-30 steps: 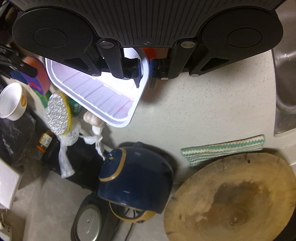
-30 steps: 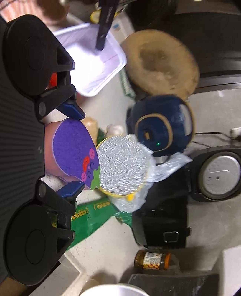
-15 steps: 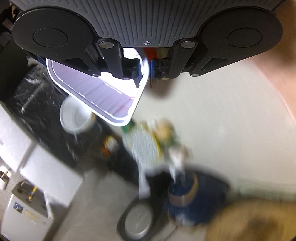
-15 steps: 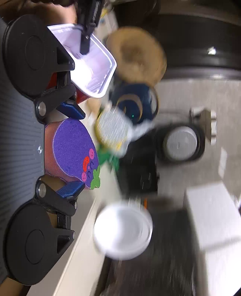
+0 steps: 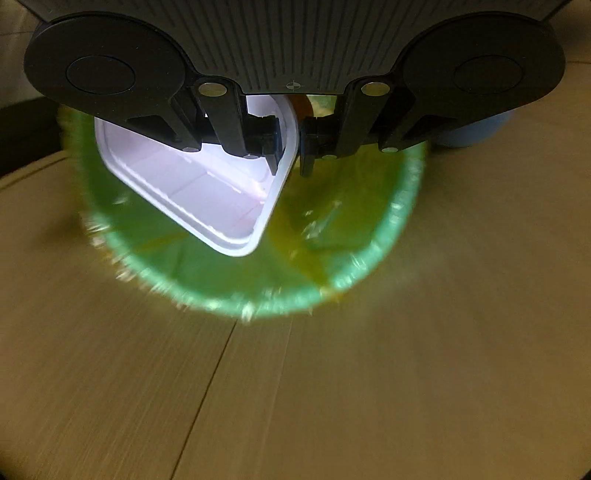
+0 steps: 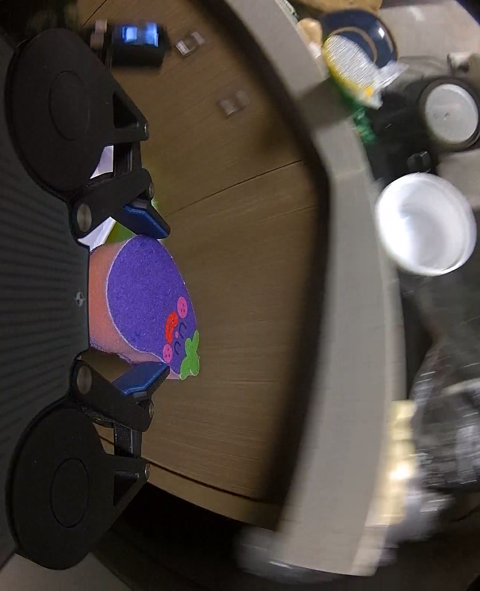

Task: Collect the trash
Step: 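Carry the tray and sponge down into the green trash bag and open both grippers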

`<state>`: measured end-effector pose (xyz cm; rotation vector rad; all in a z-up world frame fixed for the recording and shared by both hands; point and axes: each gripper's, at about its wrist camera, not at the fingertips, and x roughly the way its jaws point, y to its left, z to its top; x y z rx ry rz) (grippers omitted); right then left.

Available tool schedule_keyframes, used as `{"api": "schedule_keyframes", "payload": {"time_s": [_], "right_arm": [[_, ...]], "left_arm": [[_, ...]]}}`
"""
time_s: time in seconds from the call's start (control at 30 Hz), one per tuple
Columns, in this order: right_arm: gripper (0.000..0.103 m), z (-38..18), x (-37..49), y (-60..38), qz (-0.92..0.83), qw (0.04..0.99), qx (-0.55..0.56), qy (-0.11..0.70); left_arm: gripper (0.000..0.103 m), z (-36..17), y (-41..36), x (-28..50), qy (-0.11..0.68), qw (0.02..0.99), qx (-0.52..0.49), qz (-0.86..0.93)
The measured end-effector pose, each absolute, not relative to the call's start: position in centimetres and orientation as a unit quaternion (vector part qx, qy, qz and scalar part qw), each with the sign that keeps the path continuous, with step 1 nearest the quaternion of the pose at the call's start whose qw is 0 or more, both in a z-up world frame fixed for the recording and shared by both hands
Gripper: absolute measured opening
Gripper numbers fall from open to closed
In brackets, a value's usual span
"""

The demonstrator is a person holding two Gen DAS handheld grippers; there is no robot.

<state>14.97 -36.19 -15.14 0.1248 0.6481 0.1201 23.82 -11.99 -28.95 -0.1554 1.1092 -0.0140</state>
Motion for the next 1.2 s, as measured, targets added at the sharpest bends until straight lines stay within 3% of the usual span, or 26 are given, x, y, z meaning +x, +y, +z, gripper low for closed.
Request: {"api": "schedule_keyframes", "payload": {"time_s": [0.3,0.47,0.53,0.67,1.0,1.2], "right_arm": [[0.074,-21.3,17.4,-37.3,0.059,0.918,0.102,0.38],[0.074,-23.4,17.8,-37.8,0.054,0.906,0.103,0.406],[0.074,-24.0,18.0,-37.9,0.053,0.903,0.101,0.413],[0.074,-25.1,18.5,-37.3,0.051,0.897,0.093,0.428],[0.074,-26.8,20.4,-33.3,0.108,0.873,0.098,0.466],[0.074,-31.8,26.2,-28.4,0.16,0.812,0.126,0.547]], "left_arm": [[0.015,-37.1,-17.0,29.1,0.56,0.828,0.032,0.008],[0.027,-42.0,-15.2,31.9,0.618,0.786,-0.014,0.005],[0.026,-42.6,-13.8,32.3,0.623,0.781,-0.033,0.021],[0.025,-40.9,-11.6,32.2,0.62,0.781,-0.073,0.017],[0.025,-29.5,-6.5,28.8,0.513,0.844,-0.145,-0.051],[0.025,-28.2,-5.0,26.2,0.506,0.84,-0.187,-0.058]]}}
